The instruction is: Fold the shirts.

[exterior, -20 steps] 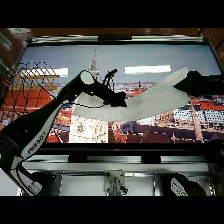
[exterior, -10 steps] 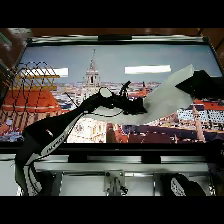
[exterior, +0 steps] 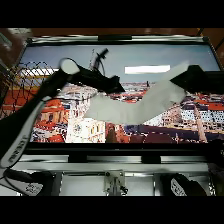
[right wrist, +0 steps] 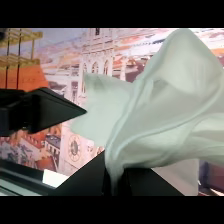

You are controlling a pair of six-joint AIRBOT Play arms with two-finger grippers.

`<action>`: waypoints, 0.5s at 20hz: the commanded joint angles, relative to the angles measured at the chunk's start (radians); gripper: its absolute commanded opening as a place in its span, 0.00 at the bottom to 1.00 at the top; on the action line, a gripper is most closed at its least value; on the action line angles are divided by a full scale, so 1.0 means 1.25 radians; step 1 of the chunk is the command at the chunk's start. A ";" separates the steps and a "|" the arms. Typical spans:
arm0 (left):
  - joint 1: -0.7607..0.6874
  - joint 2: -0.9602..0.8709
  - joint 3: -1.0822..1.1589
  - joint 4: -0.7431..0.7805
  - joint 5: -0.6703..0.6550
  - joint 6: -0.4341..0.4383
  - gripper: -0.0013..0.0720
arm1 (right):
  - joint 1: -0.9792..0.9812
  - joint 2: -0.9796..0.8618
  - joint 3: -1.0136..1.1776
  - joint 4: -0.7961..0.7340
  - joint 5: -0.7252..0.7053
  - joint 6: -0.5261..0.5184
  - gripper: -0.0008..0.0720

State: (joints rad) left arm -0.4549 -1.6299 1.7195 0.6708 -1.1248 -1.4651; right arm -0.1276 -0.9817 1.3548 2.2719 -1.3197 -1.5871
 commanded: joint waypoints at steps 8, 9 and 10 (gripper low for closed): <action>0.393 0.429 0.000 0.229 -0.164 -0.062 0.06 | 0.516 -0.366 0.001 0.001 0.493 -0.006 0.10; 0.412 0.457 0.000 0.229 -0.164 -0.062 0.06 | 0.540 -0.411 0.001 0.001 0.519 0.012 0.10; 0.424 0.478 0.000 0.229 -0.169 -0.061 0.06 | 0.562 -0.454 0.001 0.002 0.540 0.029 0.10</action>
State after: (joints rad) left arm -0.0132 -1.1332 1.7203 0.9356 -1.3136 -1.5330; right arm 0.4591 -1.4014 1.3544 2.2761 -0.7948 -1.5883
